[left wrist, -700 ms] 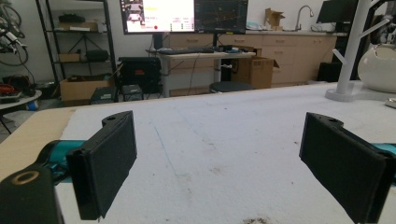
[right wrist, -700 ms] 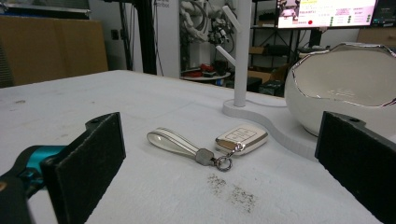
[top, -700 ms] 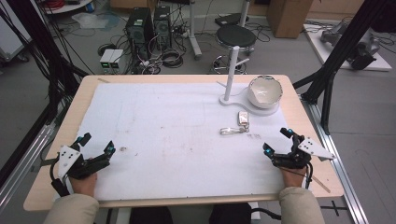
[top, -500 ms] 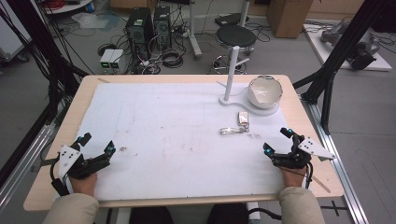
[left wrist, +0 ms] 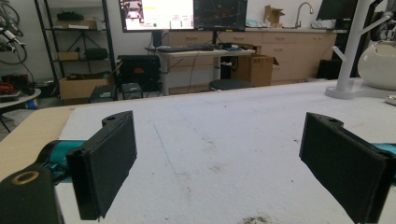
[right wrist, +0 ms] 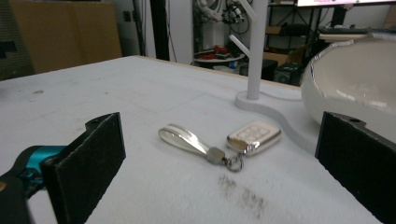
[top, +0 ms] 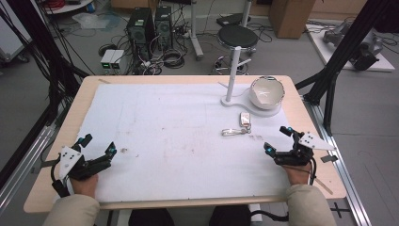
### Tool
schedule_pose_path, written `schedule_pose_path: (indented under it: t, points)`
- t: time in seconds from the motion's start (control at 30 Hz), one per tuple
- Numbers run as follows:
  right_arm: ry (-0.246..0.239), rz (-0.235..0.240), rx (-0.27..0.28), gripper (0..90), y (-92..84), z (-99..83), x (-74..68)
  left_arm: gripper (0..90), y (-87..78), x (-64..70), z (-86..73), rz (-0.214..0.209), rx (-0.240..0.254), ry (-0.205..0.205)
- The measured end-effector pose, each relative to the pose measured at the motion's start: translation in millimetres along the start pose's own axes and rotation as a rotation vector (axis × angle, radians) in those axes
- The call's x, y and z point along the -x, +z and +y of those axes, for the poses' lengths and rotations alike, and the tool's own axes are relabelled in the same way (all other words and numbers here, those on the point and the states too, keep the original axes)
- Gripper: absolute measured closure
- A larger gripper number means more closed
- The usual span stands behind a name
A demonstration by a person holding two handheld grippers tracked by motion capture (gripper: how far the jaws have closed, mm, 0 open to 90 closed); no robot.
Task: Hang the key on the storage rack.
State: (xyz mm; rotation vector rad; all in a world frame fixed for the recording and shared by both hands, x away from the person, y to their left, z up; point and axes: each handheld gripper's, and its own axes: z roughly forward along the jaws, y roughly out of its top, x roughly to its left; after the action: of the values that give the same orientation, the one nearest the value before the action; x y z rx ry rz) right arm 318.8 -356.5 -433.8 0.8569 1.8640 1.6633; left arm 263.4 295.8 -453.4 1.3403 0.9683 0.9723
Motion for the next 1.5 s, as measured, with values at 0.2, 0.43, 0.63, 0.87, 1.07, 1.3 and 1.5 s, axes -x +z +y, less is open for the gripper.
schedule_pose_path:
  t: [0.2,0.43,0.63,0.87,1.07,1.3,1.5]
  points:
    - [-0.09,0.056,-0.076,0.7,12.5,55.2,9.4,11.4,0.0,0.0,0.0,-0.001,0.0,-0.002]
    - [-0.191,0.145,-0.208,0.7,42.0,103.5,16.7,11.5,-0.2,-0.2,0.0,-0.002,0.001,-0.001]
    - [-0.265,0.243,-0.357,0.7,74.4,123.7,22.1,11.4,-0.2,-0.3,0.0,-0.001,0.002,-0.003]
    - [-0.354,0.322,-0.497,0.7,106.3,136.1,23.8,11.4,-0.4,-0.5,0.0,0.0,0.003,-0.003]
    - [-0.426,0.374,-0.594,0.8,127.8,136.1,22.5,11.5,-0.4,-0.4,-0.1,-0.001,0.004,-0.005]
    - [-0.491,0.44,-0.749,0.8,149.8,122.6,17.8,11.5,-0.7,-0.6,-0.2,-0.001,0.007,-0.006]
    - [-0.51,0.485,-0.837,0.8,164.1,107.9,15.5,11.5,-0.7,-0.7,-0.2,-0.002,0.008,-0.006]
